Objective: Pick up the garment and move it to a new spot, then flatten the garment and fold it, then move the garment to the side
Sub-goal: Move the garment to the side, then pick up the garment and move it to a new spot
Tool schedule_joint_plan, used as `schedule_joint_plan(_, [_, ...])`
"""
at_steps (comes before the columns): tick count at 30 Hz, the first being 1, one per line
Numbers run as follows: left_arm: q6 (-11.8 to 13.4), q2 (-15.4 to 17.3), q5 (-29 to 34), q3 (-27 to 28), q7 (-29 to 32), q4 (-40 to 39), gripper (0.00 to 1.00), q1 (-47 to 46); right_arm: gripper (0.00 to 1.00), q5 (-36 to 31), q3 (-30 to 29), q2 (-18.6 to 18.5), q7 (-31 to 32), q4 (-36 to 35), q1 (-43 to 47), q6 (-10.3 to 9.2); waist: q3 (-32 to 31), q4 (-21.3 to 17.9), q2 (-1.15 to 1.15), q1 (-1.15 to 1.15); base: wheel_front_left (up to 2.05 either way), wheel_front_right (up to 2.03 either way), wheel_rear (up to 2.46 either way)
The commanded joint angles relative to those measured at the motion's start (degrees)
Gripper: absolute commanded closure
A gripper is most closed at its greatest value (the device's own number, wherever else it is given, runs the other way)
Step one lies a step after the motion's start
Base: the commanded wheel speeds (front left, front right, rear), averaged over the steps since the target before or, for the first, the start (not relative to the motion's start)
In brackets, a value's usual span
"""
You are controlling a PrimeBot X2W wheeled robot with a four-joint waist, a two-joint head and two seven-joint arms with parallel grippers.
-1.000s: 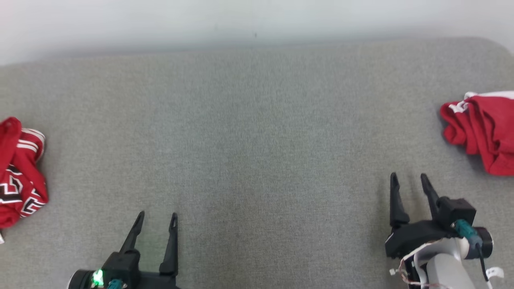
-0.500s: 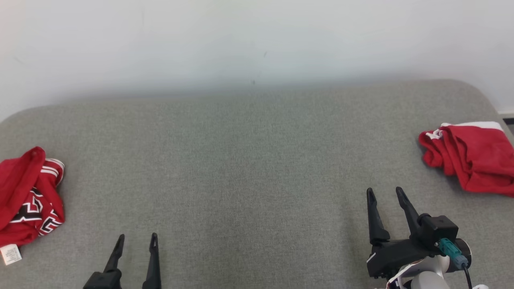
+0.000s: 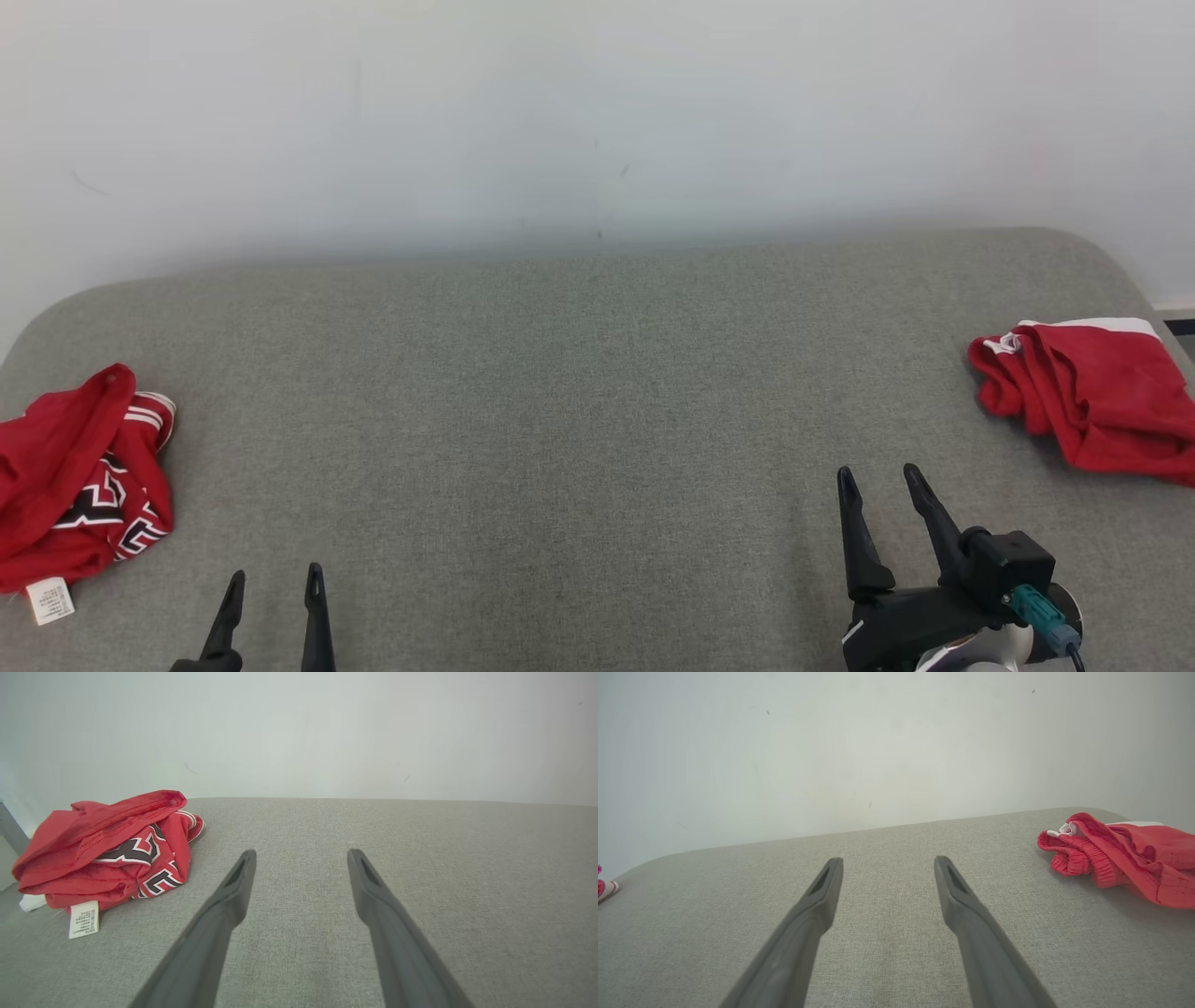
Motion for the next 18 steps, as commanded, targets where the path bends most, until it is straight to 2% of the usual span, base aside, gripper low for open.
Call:
schedule_joint_plan(1, [-0.13,-0.06,0.61,0.46,-0.19,-0.11,0.0,1.22,0.0,0.53,0.32,0.17,0.0,-0.39,0.89,-0.16,-0.32,-0.09,0.0,0.01,0.0,0.0,0.0])
schedule_joint_plan(9, [-0.69,-0.06,0.41,1.23,-0.19,0.8,0.0,1.15,0.0,0.94,1.18,0.17,0.0,-0.22,1.27,-0.16,-1.53,-0.24,0.0,0.01,0.0,0.0,0.0])
schedule_joint_plan(18, [-0.71,-0.07,0.97,1.17,-0.19,-1.53,0.0,0.79,0.0,1.39,0.86,0.16,0.01,-3.16,1.32,-0.16,-1.58,0.18,0.0,0.01,0.0,0.0,0.0])
